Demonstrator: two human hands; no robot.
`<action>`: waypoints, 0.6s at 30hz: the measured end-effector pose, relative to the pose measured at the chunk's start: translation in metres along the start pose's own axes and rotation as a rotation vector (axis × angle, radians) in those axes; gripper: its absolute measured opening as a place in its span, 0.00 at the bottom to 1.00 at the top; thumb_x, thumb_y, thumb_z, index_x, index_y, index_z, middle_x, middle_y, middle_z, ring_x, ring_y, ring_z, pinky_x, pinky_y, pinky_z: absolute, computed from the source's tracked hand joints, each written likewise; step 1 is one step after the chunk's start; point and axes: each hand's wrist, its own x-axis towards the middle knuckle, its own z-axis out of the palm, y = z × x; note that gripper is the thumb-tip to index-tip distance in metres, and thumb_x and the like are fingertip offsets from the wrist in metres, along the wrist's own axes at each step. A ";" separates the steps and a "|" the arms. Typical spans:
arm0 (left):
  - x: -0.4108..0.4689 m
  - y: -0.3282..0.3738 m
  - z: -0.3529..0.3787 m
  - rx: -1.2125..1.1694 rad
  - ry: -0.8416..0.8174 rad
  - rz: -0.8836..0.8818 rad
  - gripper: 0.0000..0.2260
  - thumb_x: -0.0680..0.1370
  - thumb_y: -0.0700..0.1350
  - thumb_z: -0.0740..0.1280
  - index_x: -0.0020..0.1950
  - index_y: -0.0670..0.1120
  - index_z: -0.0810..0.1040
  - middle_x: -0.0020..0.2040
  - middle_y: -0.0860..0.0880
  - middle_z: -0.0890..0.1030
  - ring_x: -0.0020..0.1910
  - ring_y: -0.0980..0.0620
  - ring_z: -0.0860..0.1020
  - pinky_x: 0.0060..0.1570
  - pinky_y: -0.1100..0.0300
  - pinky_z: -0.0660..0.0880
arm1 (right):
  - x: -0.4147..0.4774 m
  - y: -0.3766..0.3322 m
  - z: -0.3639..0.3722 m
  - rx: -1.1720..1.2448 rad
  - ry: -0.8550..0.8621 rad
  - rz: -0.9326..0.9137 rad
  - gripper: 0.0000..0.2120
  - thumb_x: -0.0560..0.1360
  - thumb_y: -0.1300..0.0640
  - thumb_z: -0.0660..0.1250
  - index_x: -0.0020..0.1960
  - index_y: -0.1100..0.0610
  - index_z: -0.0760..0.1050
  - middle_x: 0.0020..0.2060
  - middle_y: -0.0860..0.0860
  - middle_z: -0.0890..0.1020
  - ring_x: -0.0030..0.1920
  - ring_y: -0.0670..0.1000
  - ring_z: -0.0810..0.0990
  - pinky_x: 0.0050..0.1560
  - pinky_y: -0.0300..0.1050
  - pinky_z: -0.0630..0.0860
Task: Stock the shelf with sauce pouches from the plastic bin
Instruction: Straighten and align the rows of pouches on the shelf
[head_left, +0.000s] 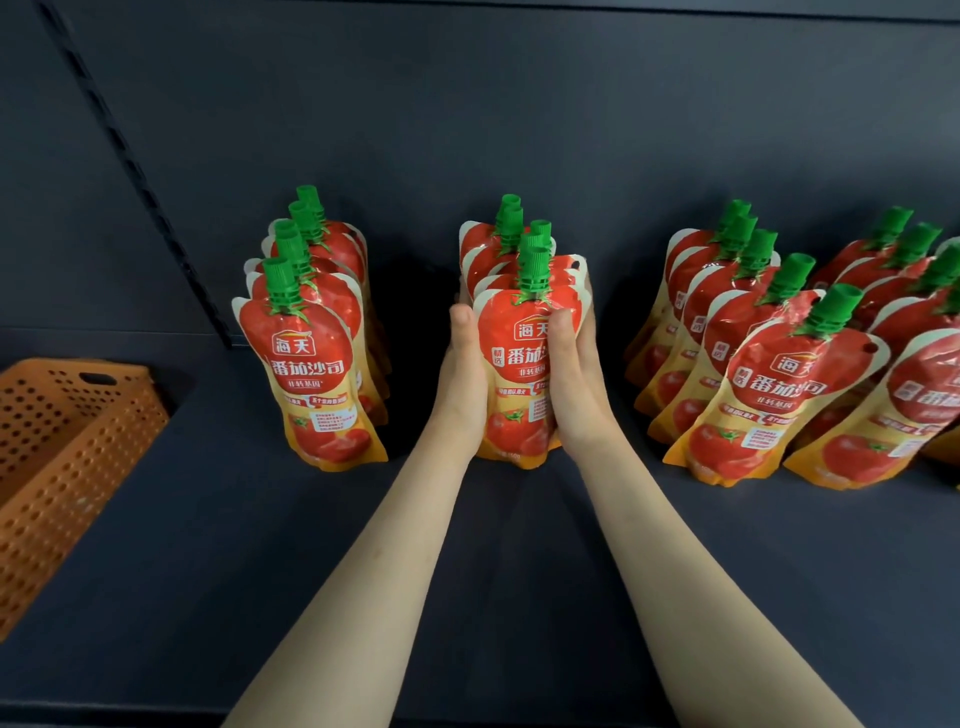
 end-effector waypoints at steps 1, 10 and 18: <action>-0.001 0.000 0.002 0.005 -0.004 0.001 0.53 0.54 0.83 0.55 0.70 0.53 0.71 0.61 0.48 0.80 0.59 0.48 0.80 0.61 0.43 0.76 | -0.001 -0.001 -0.002 -0.003 0.006 -0.003 0.40 0.70 0.36 0.58 0.78 0.47 0.51 0.66 0.50 0.74 0.54 0.39 0.81 0.44 0.33 0.78; -0.003 0.001 0.022 0.060 -0.056 0.006 0.43 0.59 0.81 0.52 0.61 0.55 0.77 0.57 0.48 0.83 0.57 0.48 0.81 0.61 0.43 0.76 | -0.008 -0.008 -0.019 -0.042 0.078 -0.057 0.38 0.71 0.36 0.56 0.78 0.47 0.51 0.64 0.46 0.74 0.55 0.36 0.79 0.45 0.30 0.76; -0.014 -0.005 0.007 0.080 -0.194 0.088 0.58 0.52 0.83 0.59 0.75 0.50 0.65 0.64 0.49 0.78 0.60 0.54 0.80 0.53 0.58 0.79 | -0.015 -0.007 -0.020 -0.060 0.069 -0.108 0.33 0.76 0.41 0.57 0.78 0.46 0.50 0.65 0.48 0.74 0.58 0.40 0.79 0.48 0.34 0.78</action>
